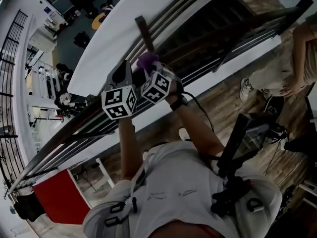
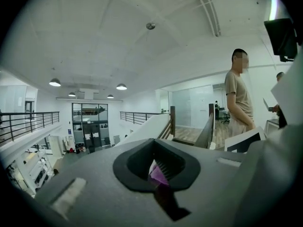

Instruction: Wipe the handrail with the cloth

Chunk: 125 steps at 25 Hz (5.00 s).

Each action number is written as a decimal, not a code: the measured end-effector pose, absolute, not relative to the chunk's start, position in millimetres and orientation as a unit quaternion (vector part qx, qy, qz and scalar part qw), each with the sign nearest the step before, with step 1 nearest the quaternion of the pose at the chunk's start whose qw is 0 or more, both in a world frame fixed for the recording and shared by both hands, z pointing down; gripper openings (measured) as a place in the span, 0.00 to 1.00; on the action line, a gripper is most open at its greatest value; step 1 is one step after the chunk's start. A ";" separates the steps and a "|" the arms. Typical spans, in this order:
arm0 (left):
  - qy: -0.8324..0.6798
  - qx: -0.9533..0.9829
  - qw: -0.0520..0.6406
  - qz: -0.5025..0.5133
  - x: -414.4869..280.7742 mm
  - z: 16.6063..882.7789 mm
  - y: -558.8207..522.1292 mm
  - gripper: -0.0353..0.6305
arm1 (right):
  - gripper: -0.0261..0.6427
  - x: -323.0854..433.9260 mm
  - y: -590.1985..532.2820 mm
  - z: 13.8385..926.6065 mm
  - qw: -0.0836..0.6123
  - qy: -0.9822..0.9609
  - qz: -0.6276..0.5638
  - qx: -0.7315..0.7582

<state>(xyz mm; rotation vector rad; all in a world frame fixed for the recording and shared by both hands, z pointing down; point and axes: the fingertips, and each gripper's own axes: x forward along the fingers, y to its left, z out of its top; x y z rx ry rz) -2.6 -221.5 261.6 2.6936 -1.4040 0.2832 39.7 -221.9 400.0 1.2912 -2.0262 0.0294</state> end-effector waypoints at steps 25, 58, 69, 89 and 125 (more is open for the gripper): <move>-0.290 0.948 0.076 0.104 226.6 292.0 -170.8 0.05 | 0.11 486.6 -258.3 386.1 0.317 -0.632 0.135 0.694; -0.300 0.950 0.079 0.035 -12.6 272.8 -119.9 0.05 | 0.11 139.2 -97.5 434.1 0.194 -0.734 0.190 0.623; -0.327 0.943 0.065 0.020 -152.9 268.5 -68.5 0.05 | 0.11 -44.9 -42.4 370.7 0.147 -0.785 0.094 0.594; -0.634 0.759 0.134 0.060 -508.0 396.6 14.0 0.05 | 0.11 -442.9 -25.7 507.5 0.223 -0.931 0.075 0.280; -0.587 0.784 0.179 0.096 -294.3 415.0 -58.9 0.05 | 0.11 -252.8 -168.8 580.9 0.381 -0.854 0.087 0.343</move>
